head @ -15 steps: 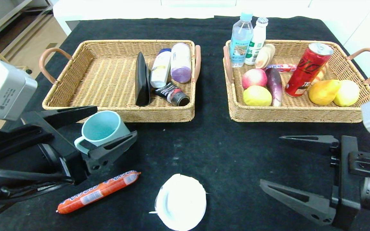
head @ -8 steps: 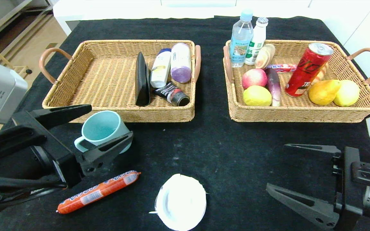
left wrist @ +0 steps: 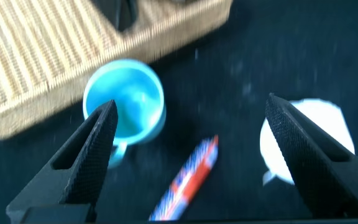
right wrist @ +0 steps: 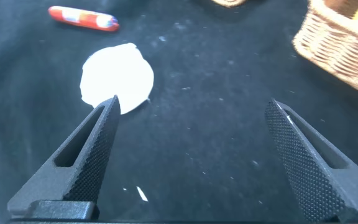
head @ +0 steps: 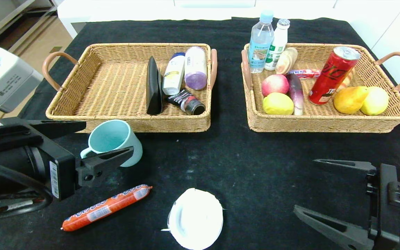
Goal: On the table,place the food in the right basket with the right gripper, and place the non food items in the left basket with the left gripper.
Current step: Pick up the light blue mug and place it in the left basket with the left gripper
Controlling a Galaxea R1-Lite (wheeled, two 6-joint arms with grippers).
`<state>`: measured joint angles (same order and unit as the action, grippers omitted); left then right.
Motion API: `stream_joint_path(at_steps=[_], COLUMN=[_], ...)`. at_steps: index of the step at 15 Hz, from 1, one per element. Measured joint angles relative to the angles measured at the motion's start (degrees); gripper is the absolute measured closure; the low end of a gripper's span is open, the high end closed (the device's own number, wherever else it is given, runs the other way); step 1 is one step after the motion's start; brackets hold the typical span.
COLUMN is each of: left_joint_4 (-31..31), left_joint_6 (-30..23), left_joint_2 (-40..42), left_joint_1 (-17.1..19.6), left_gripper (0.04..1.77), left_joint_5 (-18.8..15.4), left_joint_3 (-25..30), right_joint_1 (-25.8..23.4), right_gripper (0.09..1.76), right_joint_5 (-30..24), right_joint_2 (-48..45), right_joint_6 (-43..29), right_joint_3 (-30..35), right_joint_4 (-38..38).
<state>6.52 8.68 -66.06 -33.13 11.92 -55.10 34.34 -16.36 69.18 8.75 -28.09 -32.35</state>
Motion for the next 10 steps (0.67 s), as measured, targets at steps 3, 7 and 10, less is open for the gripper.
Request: stream_joint_path(at_steps=[3, 7, 10], left_joint_4=[13.4, 15.7, 16.5], left_joint_6=[-3.3, -4.6, -4.6], left_joint_2=[-4.4, -12.6, -16.4], left_joint_1=[-0.5, -0.2, 0.3], left_gripper=[0.09, 0.09, 0.09], left_joint_5=[2.3, 5.7, 7.0], left_joint_3=[-10.3, -15.2, -17.2], right_joint_1=[0.0, 0.3, 0.0], right_gripper=[0.15, 0.15, 0.15], right_joint_5=[1.2, 1.3, 1.3], right_joint_2=[-0.8, -2.0, -2.2], right_joint_6=[0.4, 3.1, 3.1], right_joint_3=[0.3, 1.2, 1.3], right_joint_4=[0.0, 0.0, 0.0])
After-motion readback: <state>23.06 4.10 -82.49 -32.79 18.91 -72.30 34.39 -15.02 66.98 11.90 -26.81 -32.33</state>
